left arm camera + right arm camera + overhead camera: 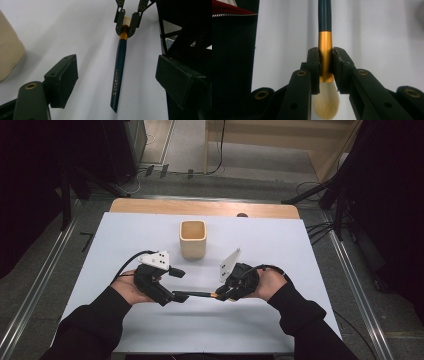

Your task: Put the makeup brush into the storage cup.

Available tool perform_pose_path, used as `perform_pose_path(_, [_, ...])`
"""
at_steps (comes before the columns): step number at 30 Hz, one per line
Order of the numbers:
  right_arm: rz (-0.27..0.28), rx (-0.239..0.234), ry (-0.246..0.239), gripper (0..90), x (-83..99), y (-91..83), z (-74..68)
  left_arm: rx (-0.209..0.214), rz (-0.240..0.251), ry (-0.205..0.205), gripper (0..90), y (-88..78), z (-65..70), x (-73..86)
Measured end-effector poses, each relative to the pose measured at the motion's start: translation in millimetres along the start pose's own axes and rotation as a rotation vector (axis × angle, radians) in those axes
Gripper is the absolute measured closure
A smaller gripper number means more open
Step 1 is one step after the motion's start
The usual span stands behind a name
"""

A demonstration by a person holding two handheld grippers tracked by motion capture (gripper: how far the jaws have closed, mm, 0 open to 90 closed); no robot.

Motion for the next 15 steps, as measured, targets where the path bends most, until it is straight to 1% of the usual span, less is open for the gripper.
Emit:
perform_pose_path(6, [-0.004, -0.012, -0.018, 77.3, -8.8, 2.3, 5.2, 0.004, -0.037, 0.002, 20.3, 5.5, -0.9, -2.3])
perform_pose_path(7, [-0.011, -0.006, -0.02, 77.3, -9.9, 1.9, 5.6, 0.005, -0.046, 0.0, 20.7, 6.5, -1.2, -2.3])
perform_pose_path(8, [-0.006, -0.007, -0.02, 77.3, -11.2, 2.2, 6.0, 0.01, -0.054, 0.004, 21.6, 7.4, -1.6, -2.3])
perform_pose_path(9, [-0.009, -0.013, -0.02, 77.2, -12.4, 1.8, 6.0, 0.01, -0.052, 0.013, 23.4, 8.4, -1.3, -2.0])
perform_pose_path(10, [-0.003, -0.005, -0.029, 77.3, -13.6, 2.1, 6.7, 0.008, -0.054, 0.021, 24.5, 9.4, -1.4, -1.9])
perform_pose_path(11, [-0.006, -0.002, -0.027, 77.3, -14.9, 1.8, 6.5, 0.01, -0.065, 0.018, 24.9, 10.5, -1.8, -2.1])
perform_pose_path(12, [-0.004, -0.004, -0.037, 77.2, -16.0, 2.3, 6.5, 0.012, -0.072, 0.01, 24.7, 12.4, -2.4, -2.1])
perform_pose_path(15, [-0.018, -0.003, -0.041, 77.3, -18.5, 3.5, 6.3, 0.017, -0.097, 0.005, 25.6, 16.7, -2.9, -2.1])
Point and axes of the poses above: each handheld gripper's, and its own axes: y roughly forward along the jaws, x roughly out of its underside, z roughly to its right, the point moved 2 cm from there along y, roughly forward along the jaws, and after that the axes turned 14 degrees about -y, right-handed, at the moved point
